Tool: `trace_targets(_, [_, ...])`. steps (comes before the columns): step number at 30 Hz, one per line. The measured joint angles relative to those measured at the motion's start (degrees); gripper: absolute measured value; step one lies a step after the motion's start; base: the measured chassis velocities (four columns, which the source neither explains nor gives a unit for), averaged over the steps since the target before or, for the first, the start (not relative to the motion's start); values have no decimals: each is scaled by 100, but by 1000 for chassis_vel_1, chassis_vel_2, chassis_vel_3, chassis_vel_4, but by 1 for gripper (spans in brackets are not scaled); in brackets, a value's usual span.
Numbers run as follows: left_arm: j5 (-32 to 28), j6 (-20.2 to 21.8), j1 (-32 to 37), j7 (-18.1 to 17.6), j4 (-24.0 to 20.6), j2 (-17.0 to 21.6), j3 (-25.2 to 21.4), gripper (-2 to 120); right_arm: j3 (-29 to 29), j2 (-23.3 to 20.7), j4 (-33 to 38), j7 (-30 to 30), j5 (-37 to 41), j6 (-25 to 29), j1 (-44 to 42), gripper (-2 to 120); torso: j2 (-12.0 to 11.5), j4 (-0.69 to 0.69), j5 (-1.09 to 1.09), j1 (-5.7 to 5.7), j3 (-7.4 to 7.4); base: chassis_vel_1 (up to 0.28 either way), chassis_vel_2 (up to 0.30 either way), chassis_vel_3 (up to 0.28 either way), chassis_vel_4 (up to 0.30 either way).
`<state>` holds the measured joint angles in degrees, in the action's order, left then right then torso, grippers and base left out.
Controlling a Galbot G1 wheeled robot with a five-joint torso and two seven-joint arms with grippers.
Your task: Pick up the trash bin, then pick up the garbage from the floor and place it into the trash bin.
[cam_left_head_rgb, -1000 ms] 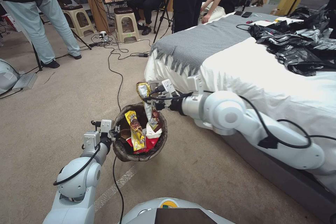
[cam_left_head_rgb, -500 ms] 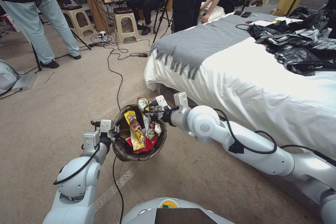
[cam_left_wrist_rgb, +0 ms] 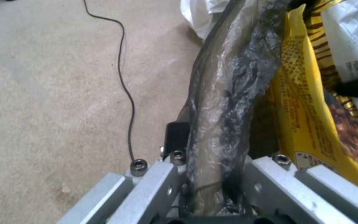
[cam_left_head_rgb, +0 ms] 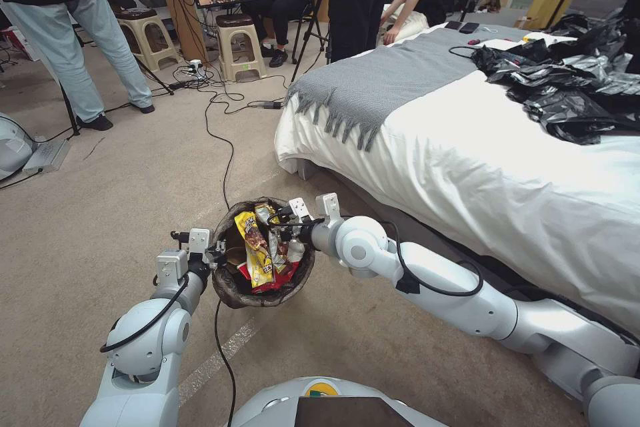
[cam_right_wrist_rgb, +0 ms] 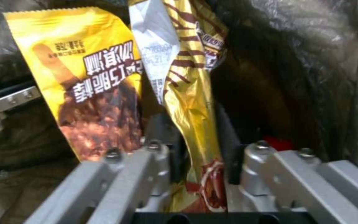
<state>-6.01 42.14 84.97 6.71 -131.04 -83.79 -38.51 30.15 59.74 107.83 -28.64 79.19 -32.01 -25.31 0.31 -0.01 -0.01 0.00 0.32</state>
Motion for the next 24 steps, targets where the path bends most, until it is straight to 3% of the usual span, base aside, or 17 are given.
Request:
trace_targets(9, [8,0,-1,5,8,-13,36,0,-12,23,-8,-33,-48,35,-25,54,0,-1,0,0,0,0,0,0,0])
trace_targets(14, [3,0,13,6,-16,11,35,0,18,197,-12,-278,-46,91,-17,78,0,0,0,0,0,0,0,0,0])
trace_targets(21, [2,0,21,12,-29,15,35,0,48,205,-35,-214,-134,104,21,98,0,0,0,0,0,0,0,0,0])
trace_targets(24, [2,0,24,16,-32,16,38,0,56,196,-48,-196,-151,113,21,100,0,0,0,0,0,0,0,0,0])
